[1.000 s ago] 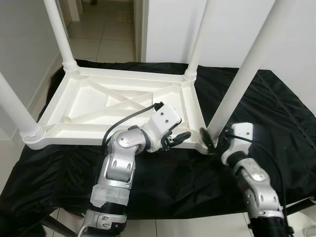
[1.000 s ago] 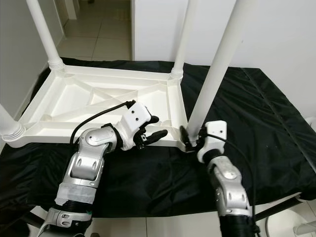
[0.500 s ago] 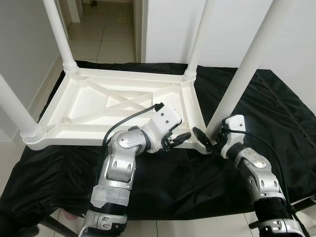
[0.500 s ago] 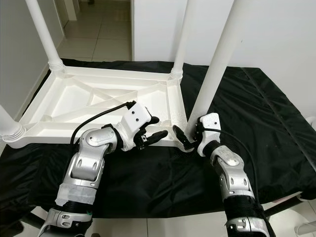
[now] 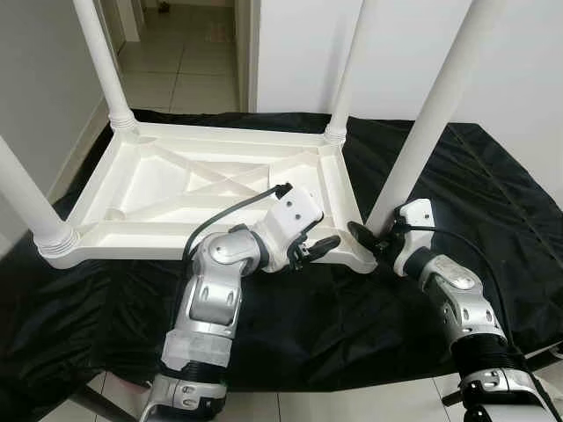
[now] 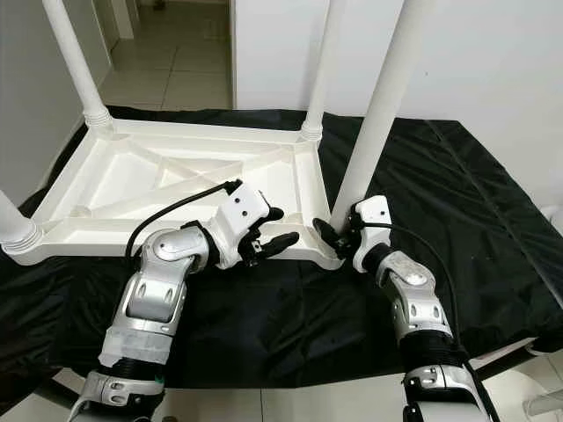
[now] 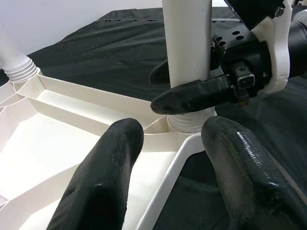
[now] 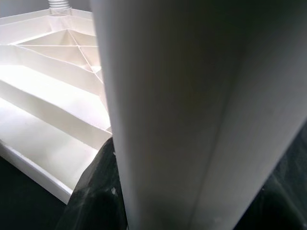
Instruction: Building children table
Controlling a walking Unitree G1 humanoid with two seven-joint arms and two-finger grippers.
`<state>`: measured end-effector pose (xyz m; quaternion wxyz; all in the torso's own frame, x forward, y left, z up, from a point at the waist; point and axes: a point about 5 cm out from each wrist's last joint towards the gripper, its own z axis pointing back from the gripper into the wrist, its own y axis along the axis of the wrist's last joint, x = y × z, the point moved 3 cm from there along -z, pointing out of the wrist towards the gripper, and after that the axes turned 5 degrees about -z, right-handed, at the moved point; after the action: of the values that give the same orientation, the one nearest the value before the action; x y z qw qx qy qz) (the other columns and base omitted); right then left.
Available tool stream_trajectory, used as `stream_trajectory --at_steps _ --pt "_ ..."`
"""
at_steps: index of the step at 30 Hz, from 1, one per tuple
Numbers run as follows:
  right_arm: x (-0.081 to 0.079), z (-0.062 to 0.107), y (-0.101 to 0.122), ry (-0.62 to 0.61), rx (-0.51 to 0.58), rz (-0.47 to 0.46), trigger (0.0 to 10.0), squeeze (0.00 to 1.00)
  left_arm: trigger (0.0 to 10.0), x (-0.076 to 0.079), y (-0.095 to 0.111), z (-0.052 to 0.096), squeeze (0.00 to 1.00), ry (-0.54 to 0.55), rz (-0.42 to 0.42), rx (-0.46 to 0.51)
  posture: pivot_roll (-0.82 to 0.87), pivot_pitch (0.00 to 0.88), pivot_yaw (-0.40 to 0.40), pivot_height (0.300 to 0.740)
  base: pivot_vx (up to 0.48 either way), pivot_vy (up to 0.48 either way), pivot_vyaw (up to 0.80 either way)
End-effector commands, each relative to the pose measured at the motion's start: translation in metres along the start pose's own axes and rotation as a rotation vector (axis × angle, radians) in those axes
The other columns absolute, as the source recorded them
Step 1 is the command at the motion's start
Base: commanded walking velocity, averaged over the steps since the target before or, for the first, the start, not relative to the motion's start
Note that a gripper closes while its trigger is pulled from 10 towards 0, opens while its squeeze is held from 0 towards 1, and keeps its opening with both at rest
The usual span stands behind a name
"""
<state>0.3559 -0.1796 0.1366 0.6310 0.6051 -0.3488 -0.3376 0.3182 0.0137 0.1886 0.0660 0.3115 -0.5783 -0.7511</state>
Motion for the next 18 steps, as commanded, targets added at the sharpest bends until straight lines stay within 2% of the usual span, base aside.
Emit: stream_trajectory --at_steps 1,8,9,11,18 --pt "-0.003 0.001 -0.012 0.02 -0.052 -0.008 10.0 0.0 10.0 -0.022 -0.001 0.002 0.0 0.289 0.011 -0.025 -0.01 0.0 -0.047 0.74 0.0 0.0 0.0" --pt "0.003 0.002 -0.017 -0.046 -0.082 -0.004 10.0 0.0 10.0 -0.023 -0.001 0.002 0.0 0.289 0.011 -0.025 -0.02 0.0 -0.046 0.74 0.0 0.0 0.0" --pt "0.006 0.001 -0.018 -0.085 -0.087 0.003 10.0 0.0 10.0 -0.023 -0.001 0.002 0.0 0.288 0.011 -0.026 -0.02 0.0 -0.045 0.74 0.0 0.0 0.0" --pt "0.009 0.0 -0.015 -0.156 -0.08 -0.013 10.0 0.0 10.0 -0.023 -0.001 0.002 0.0 0.287 0.01 -0.027 -0.02 0.0 -0.044 0.74 0.0 0.0 0.0" --pt "0.01 0.0 -0.013 -0.224 -0.071 -0.052 10.0 0.0 10.0 -0.023 -0.002 0.002 0.0 0.286 0.01 -0.028 -0.02 0.0 -0.043 0.74 0.0 0.0 0.0"
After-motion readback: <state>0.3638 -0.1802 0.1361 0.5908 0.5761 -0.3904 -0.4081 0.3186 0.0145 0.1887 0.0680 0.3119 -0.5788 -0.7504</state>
